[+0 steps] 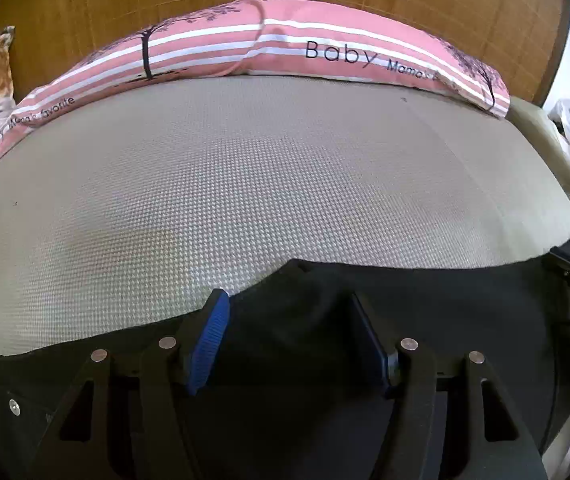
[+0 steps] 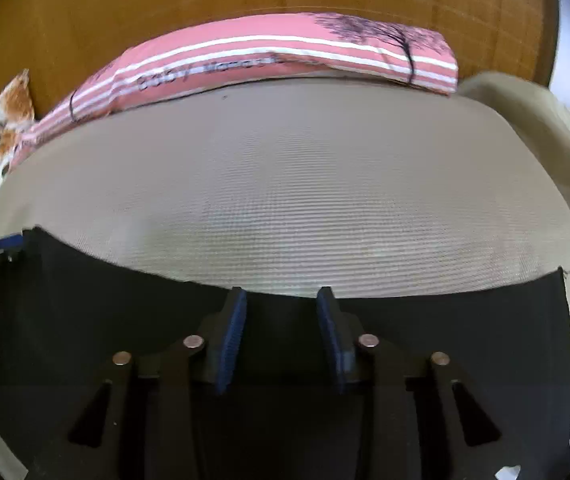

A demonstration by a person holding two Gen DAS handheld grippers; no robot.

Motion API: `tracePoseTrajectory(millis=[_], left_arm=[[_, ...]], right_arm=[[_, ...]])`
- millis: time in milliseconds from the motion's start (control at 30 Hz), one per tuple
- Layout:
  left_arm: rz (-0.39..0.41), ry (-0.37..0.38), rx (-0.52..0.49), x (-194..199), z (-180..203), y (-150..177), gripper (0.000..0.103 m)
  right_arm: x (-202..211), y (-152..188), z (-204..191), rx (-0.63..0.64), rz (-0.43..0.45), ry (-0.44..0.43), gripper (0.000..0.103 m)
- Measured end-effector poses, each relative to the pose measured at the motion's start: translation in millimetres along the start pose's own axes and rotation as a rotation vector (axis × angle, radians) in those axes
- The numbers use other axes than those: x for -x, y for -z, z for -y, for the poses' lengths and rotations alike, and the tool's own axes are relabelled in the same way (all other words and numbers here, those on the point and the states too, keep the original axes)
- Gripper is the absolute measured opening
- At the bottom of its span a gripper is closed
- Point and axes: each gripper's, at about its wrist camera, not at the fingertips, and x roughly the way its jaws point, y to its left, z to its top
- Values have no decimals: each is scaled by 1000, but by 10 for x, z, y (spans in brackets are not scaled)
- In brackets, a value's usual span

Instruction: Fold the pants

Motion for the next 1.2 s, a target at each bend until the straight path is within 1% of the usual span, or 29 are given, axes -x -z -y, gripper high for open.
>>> tracePoseTrajectory(millis=[33, 67, 167, 267, 300, 367, 433, 567, 633, 733, 833, 933, 1033, 1200], left_arm=[[2, -7, 0, -7, -10, -1, 63], [3, -10, -1, 7, -5, -3, 64], [-6, -32, 22, 93, -3, 11, 64], [-6, -25, 20, 236, 49, 75, 64], [3, -25, 6, 308, 90, 104, 64], [19, -27, -22, 450, 175, 169, 64], [26, -16, -39, 584, 249, 261, 65], [17, -6, -44, 728, 357, 445, 65], [2, 14, -44, 772, 419, 560, 65], [-14, 23, -50, 814, 531, 714, 65], [-18, 43, -64, 859, 677, 814, 65], [-22, 73, -81, 900, 852, 862, 65], [-28, 98, -127, 927, 1068, 892, 65], [-22, 121, -200, 923, 1379, 959, 65]], right_arm=[[3, -13, 41, -6, -3, 18, 26], [8, -31, 81, -15, -4, 24, 30], [98, -59, 294, -93, -16, 7, 34], [328, -48, 465, -149, 4, -21, 38], [419, -27, 525, -168, 15, -26, 40], [590, 34, 665, -215, 20, -37, 41], [769, 139, 833, -280, 20, -74, 41], [1082, 437, 1130, -393, 10, -102, 41], [1190, 602, 1252, -431, -4, -96, 41], [1339, 884, 1409, -485, -15, -75, 43], [1407, 1166, 1574, -561, -23, -81, 43], [1383, 1355, 1646, -615, -27, -88, 43], [1330, 1475, 1696, -655, -29, -104, 43], [1257, 1573, 1756, -688, -23, -112, 43]])
